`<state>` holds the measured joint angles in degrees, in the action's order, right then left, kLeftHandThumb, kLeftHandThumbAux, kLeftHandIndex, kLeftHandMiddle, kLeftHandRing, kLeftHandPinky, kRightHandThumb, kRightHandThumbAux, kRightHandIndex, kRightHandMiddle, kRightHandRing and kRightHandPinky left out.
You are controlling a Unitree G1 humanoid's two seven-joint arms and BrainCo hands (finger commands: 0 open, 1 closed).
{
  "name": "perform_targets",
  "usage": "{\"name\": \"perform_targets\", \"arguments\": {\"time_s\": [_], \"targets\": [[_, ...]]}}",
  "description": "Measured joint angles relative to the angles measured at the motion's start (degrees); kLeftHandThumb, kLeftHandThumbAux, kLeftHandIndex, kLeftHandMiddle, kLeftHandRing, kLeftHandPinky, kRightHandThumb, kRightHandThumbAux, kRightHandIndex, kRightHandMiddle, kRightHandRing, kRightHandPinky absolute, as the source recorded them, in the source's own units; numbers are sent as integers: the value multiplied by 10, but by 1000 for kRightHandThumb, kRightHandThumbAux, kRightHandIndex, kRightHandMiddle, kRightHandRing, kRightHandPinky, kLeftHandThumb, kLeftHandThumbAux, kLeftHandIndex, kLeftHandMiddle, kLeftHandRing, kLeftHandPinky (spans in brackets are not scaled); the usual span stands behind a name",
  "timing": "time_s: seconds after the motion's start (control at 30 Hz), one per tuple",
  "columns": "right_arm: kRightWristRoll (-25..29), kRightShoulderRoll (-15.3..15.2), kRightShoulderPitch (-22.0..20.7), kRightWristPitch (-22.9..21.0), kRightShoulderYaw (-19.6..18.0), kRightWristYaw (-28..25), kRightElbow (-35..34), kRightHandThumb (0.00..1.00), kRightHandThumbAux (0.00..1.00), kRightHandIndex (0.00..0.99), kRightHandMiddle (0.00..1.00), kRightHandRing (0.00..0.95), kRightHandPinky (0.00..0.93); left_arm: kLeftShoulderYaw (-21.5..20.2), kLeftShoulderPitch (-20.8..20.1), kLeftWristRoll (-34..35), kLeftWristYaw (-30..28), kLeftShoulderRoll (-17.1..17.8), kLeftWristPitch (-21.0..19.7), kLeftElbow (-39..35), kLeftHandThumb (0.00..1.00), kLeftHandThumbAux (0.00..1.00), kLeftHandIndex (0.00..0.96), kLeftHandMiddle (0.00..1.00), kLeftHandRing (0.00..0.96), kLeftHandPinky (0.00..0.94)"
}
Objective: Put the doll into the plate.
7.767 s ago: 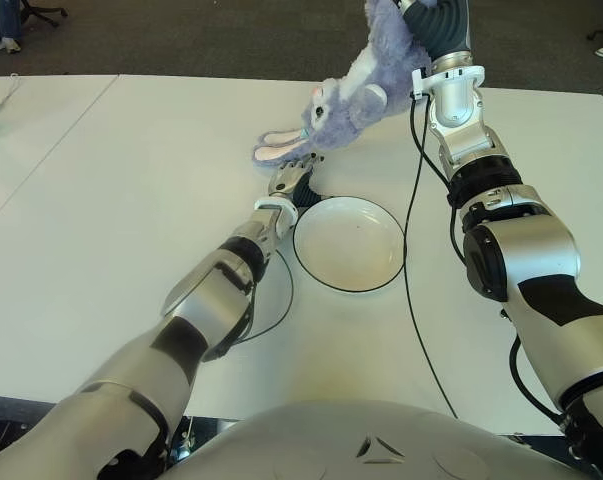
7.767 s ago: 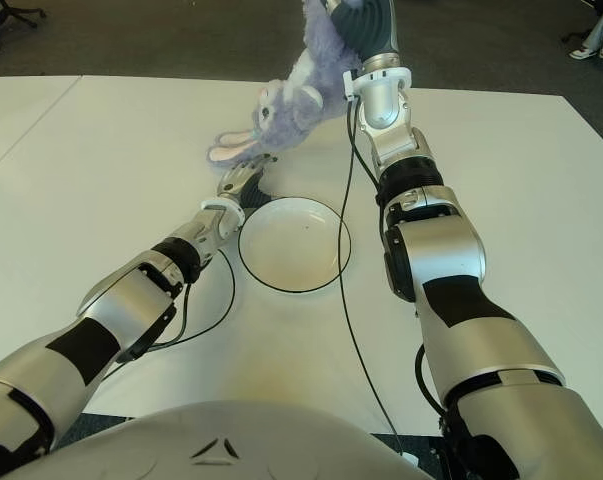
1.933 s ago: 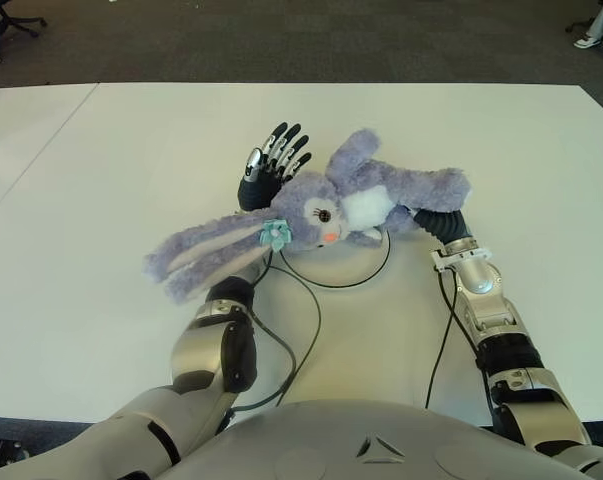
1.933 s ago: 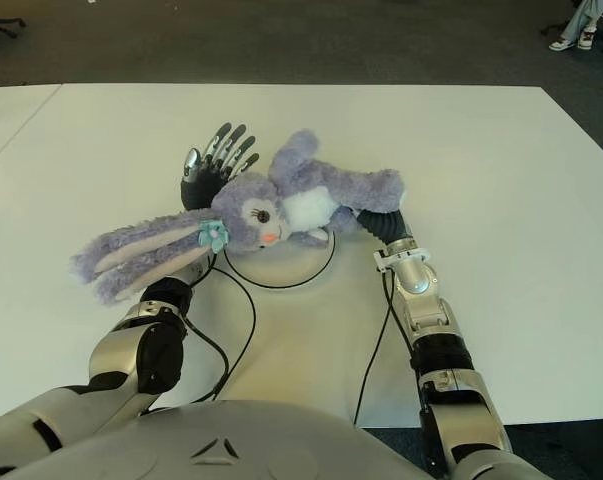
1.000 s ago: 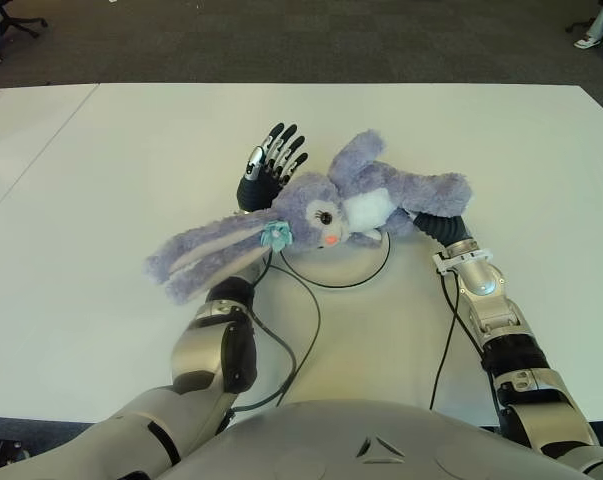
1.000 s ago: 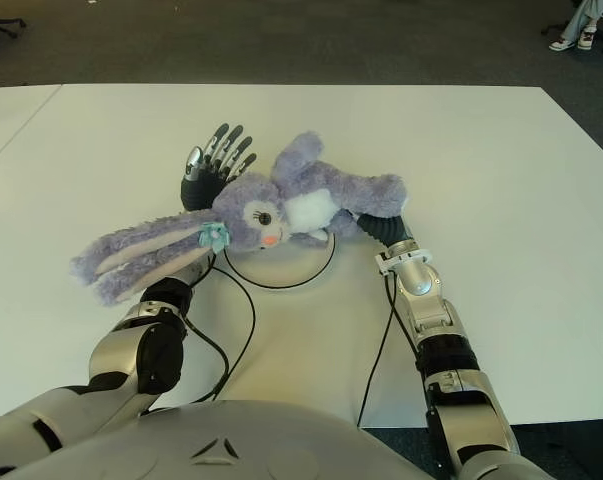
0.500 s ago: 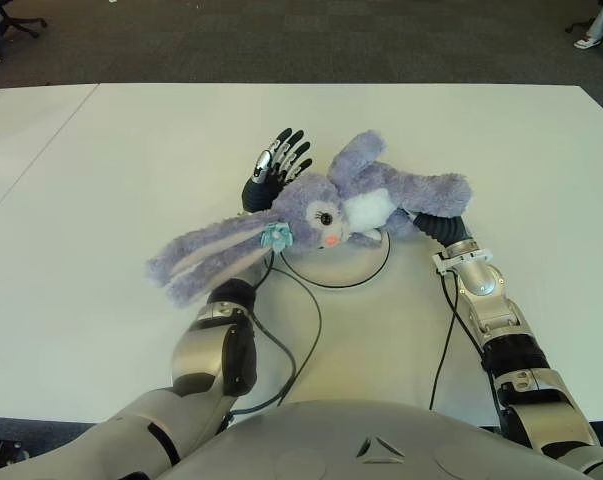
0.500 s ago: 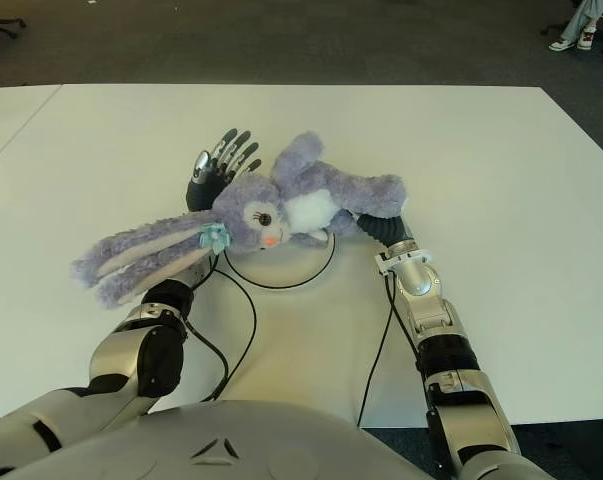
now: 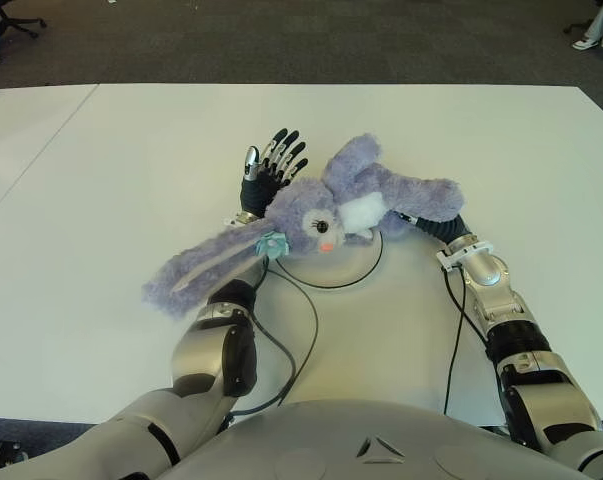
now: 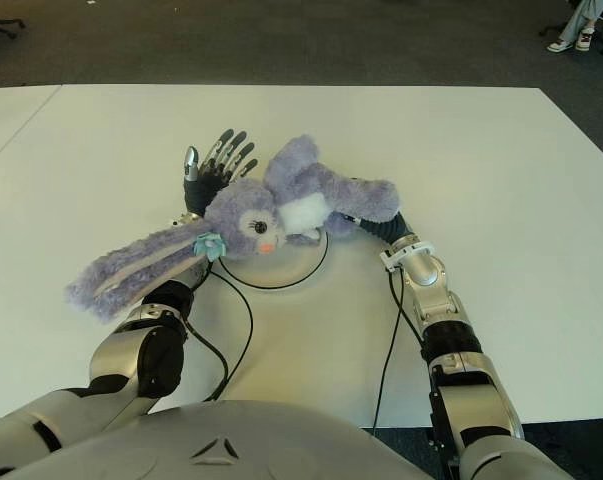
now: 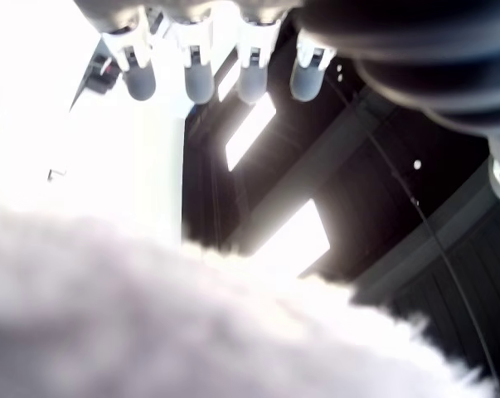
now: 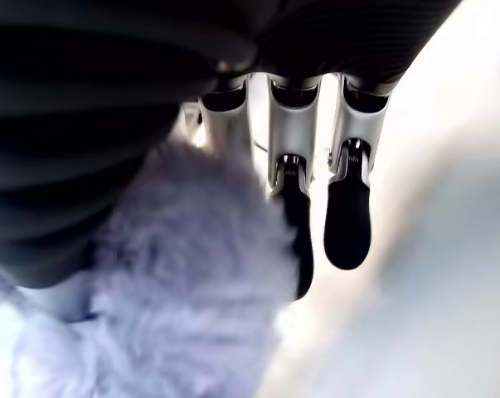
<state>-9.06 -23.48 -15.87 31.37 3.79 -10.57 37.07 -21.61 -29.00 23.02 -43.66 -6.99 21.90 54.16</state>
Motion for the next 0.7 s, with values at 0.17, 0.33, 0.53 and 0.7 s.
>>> {"name": "perform_targets", "arguments": {"time_s": [0.17, 0.33, 0.53, 0.7], "targets": [[-1, -3, -20, 27, 0, 0, 44, 5, 244, 0, 0, 0, 0, 0, 0, 0, 12, 0, 1, 0, 48, 213, 0, 0, 0, 0], [-1, -5, -33, 46, 0, -1, 70, 0, 238, 0, 0, 0, 0, 1, 0, -1, 14, 0, 2, 0, 48, 205, 0, 0, 0, 0], [-1, -8, -45, 56, 0, -2, 95, 0, 223, 0, 0, 0, 0, 1, 0, -1, 14, 0, 2, 0, 54, 205, 0, 0, 0, 0], [-1, -8, -54, 63, 0, -2, 114, 0, 220, 0, 0, 0, 0, 1, 0, -1, 14, 0, 2, 2, 60, 203, 0, 0, 0, 0]]}}
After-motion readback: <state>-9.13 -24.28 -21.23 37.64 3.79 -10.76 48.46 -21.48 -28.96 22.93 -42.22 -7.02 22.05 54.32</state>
